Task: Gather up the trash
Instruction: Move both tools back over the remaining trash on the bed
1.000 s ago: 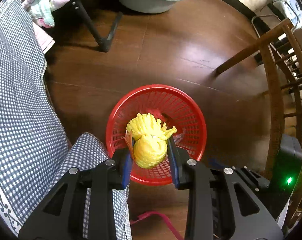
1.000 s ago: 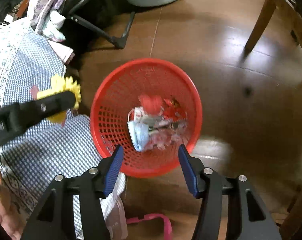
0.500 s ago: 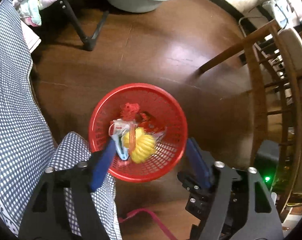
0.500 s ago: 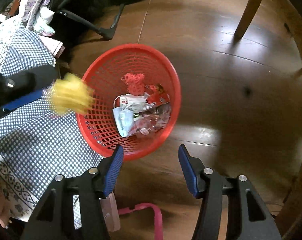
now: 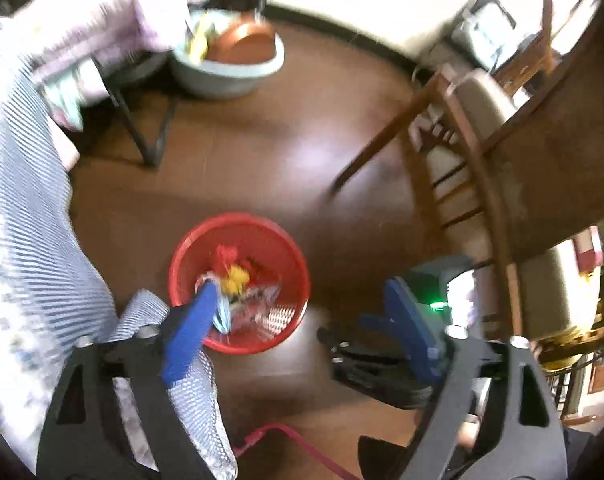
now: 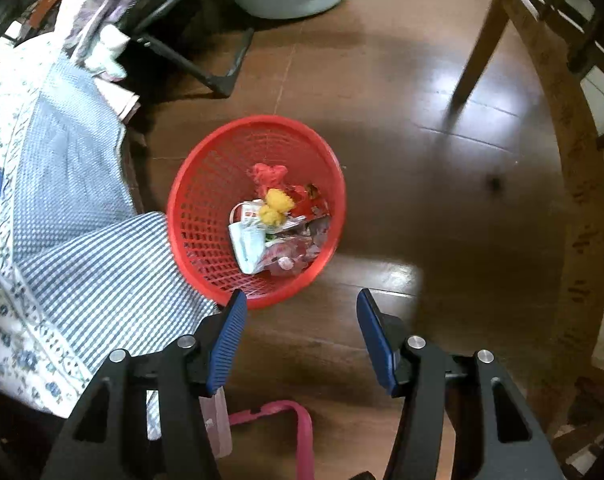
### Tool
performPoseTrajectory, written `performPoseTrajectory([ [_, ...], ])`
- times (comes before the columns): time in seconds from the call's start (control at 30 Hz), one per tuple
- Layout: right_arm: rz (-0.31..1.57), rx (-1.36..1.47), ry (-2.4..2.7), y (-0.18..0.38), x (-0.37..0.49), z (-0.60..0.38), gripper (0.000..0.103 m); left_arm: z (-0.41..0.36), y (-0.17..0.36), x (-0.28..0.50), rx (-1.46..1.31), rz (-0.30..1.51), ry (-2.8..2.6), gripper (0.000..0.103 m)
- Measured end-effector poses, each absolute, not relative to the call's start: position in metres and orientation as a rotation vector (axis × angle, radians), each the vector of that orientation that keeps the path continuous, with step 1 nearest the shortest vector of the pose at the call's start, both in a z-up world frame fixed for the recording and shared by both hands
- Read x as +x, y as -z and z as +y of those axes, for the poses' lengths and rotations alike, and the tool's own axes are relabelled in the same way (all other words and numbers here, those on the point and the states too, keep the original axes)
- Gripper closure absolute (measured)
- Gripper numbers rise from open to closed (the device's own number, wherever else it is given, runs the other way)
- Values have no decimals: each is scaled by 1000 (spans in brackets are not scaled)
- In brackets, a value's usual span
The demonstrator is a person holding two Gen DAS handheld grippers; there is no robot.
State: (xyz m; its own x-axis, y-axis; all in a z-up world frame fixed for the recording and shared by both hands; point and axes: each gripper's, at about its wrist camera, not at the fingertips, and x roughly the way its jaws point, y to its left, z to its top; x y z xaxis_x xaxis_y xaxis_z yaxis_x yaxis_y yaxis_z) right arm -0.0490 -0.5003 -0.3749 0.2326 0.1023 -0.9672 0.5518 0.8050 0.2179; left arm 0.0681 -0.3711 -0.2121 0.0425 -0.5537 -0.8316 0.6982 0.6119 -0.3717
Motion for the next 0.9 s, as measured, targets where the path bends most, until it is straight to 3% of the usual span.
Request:
performPoseTrajectory([
  [0.17, 1242, 513, 265, 323, -36, -471, 44, -303, 159, 81, 28, 1089, 902, 14],
  [0.33, 999, 389, 153, 233, -26, -422, 14, -212, 115, 101, -33, 966, 723, 11],
  [0.4, 930, 351, 127, 206, -24, -404, 9, -174, 98, 111, -109, 930, 671, 10],
  [0.63, 821, 234, -20, 134, -1, -330, 6, -49, 53, 155, -121, 759, 338, 7],
  [0.9, 808, 186, -137, 108, 40, -246, 6, 36, 73, 210, -100, 739, 59, 7],
])
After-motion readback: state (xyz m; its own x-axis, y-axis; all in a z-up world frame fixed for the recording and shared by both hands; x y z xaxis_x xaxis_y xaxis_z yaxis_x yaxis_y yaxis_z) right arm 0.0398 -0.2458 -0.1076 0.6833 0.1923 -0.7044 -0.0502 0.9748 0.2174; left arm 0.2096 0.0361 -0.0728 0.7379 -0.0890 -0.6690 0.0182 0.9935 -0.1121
